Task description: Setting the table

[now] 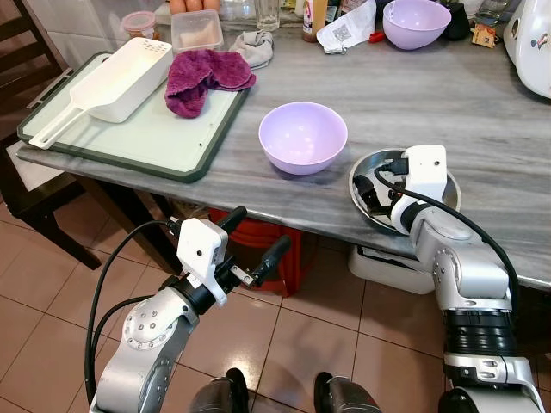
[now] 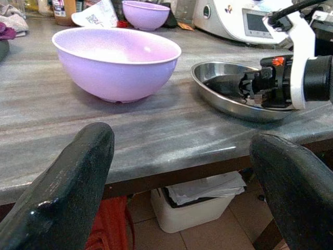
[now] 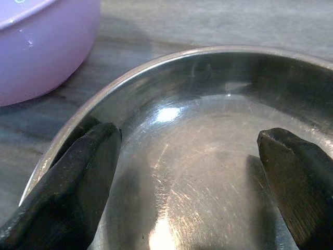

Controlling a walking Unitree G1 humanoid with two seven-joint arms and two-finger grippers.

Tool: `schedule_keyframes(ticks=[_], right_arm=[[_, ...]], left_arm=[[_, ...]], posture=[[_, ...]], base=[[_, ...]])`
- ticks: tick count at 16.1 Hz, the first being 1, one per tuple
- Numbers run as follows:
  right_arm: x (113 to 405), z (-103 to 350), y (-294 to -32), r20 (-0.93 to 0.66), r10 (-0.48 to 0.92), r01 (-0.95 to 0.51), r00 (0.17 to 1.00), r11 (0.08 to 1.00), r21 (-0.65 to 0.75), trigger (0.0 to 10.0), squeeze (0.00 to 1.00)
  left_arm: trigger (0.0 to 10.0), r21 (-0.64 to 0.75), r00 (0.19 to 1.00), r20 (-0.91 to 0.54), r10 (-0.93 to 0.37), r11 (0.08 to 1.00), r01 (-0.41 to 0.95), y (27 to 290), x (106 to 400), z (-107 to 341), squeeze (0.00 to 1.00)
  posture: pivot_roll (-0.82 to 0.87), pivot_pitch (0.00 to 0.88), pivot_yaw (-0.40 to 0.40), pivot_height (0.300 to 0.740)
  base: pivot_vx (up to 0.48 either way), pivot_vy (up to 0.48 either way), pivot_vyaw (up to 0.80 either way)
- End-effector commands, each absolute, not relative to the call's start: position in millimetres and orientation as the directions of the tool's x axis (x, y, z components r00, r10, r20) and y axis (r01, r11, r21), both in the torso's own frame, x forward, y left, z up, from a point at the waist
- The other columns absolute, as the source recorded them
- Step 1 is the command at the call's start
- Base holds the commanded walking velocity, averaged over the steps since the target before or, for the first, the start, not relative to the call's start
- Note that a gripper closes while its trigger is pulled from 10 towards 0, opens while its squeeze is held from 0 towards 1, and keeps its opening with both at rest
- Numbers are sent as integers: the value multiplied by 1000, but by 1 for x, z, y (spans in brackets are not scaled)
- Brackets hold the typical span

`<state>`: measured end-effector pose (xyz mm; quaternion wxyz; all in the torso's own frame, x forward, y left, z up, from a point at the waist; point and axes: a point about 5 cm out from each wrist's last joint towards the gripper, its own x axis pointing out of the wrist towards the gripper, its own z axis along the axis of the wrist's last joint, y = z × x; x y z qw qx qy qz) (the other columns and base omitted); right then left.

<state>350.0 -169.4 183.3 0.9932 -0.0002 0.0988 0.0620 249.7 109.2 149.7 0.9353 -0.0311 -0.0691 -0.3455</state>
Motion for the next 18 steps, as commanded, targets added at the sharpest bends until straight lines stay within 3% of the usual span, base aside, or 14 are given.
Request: schedule_keyframes(ticks=[1,12,18], right_arm=[[351,184,-164,-194,152,-150,969,988,24,10000,0],[365,186,-146,-152,214,-211,965,977,39,10000,0],[356,201,-156,-28,203,-202,979,979,15,10000,0]], left_arm=[[10000,4,745,144,-651,754,657,109,247,151,0],[10000,14,743,140,-655,752,660,108,247,152,0],[10000,12,737,154,-658,747,665,109,247,154,0]], posture=[[-142,242,31,740],[-136,244,39,740],[-136,230,36,740]], base=[[0,0,0],[0,0,0],[0,0,0]])
